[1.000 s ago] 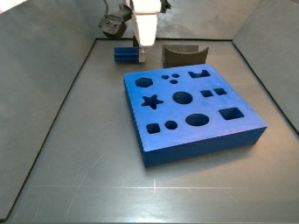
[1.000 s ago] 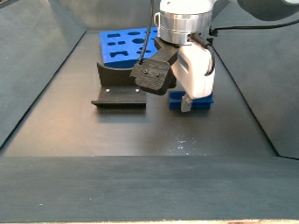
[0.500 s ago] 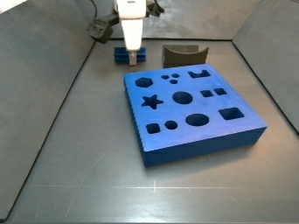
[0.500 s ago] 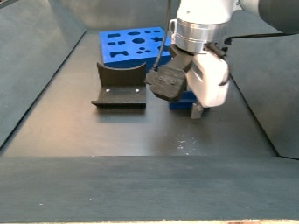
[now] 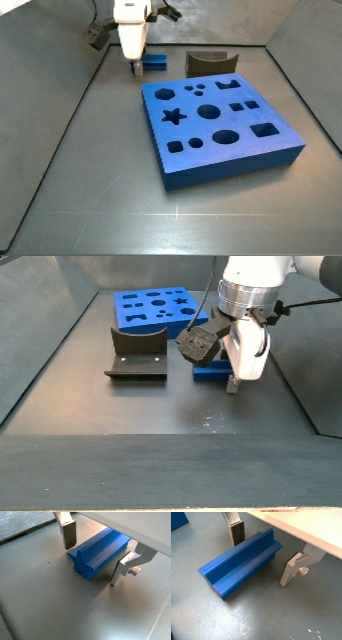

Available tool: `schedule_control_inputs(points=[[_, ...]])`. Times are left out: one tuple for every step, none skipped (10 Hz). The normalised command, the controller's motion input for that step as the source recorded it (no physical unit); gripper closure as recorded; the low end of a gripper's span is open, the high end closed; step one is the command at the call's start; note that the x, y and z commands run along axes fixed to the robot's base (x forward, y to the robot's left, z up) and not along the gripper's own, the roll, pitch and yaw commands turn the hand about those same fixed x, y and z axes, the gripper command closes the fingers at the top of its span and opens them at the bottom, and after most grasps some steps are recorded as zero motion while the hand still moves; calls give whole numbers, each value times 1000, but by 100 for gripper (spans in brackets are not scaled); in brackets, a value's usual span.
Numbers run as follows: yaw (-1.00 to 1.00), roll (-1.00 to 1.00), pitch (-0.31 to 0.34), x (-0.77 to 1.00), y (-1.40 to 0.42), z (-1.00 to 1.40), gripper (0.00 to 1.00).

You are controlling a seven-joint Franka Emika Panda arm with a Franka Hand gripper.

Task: Pick up the star object. Move up. Place the star object on the fixture. Regrasp the star object. Move to above the board. Insert the star object.
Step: Pick up the star object.

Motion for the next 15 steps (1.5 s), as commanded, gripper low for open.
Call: schedule_control_inputs(points=[[0,0,-46,0,-29,-66,0],[0,-23,171,294,-34,-46,0],[-14,0,369,400,0,-94,0],[-34,0,389,380,0,0,0],[0,0,0,0,0,0,100],[0,-6,0,0,0,-37,100],[0,-114,-54,0,0,-37,100],[0,0,0,0,0,-6,100],[0,0,0,0,0,0,100],[0,0,0,0,0,0,100],[0,0,0,0,0,0,100],[0,0,0,0,0,0,100],[0,0,0,0,0,0,100],[0,0,0,0,0,0,100],[0,0,0,0,0,0,100]])
